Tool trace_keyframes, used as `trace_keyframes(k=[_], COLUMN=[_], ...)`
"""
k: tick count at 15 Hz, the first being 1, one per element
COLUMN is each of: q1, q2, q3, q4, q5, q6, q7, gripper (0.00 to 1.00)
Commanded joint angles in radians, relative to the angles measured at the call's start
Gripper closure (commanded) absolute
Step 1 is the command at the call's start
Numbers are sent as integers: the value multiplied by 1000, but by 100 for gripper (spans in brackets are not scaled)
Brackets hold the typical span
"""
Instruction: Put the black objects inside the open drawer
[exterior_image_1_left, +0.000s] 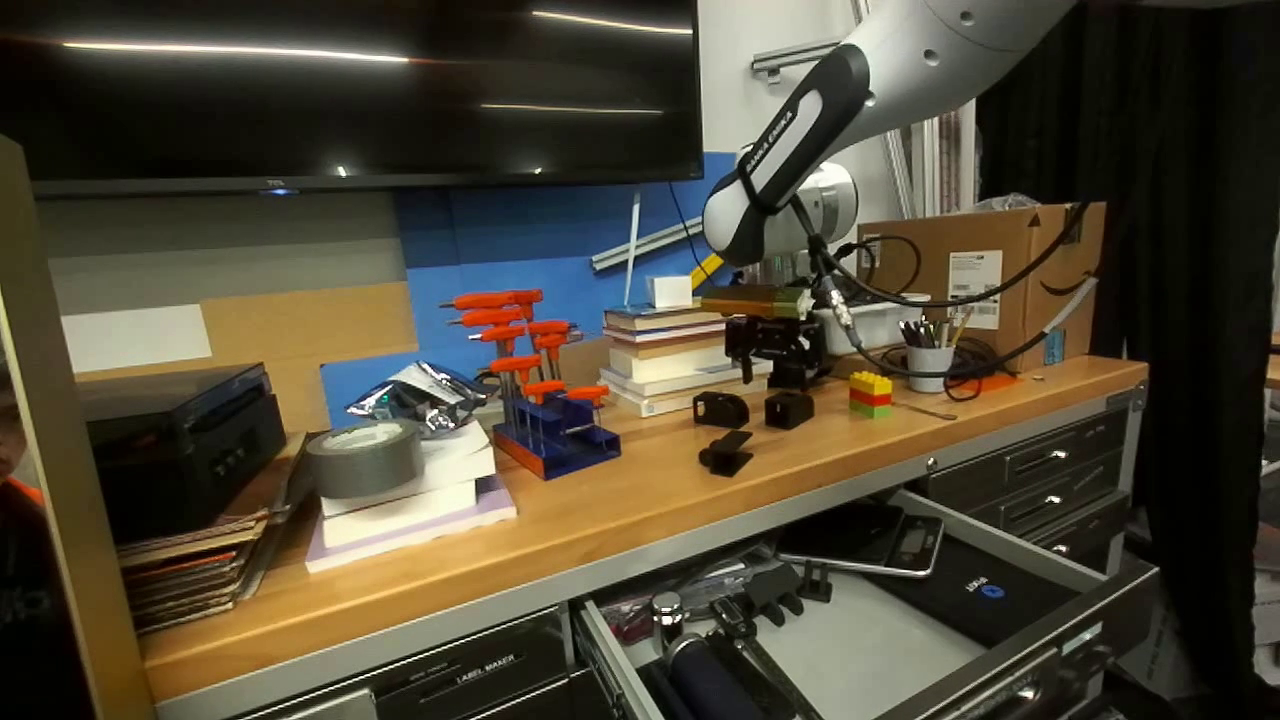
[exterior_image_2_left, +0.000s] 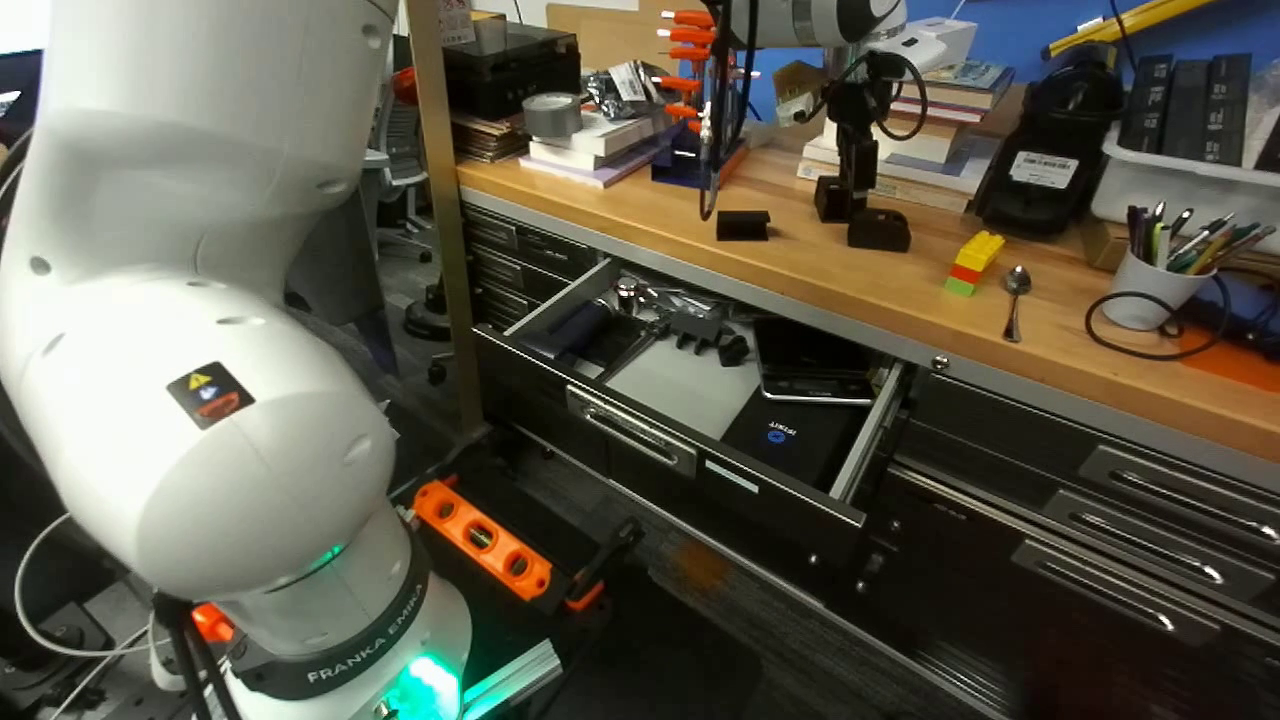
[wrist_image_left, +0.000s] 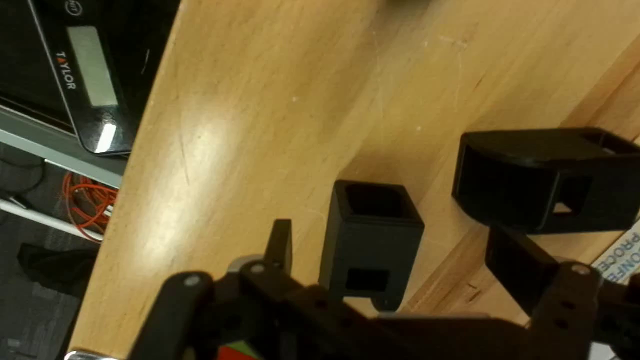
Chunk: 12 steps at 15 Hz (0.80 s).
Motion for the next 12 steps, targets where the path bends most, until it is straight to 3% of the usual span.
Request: trace_keyframes(k=[1,9,10,11,12], q1=[17,-6,-5,-5,-11], q2=[81,211,219,227,230], q3=[-49,-55,-57,-60,-55], q4=[110,230,237,245,250], q5=[5,16,7,9,13], q6=[-23,-44,-44,-43,-45], q7=[103,155,144,149,132], gripper=[0,0,25,26,34])
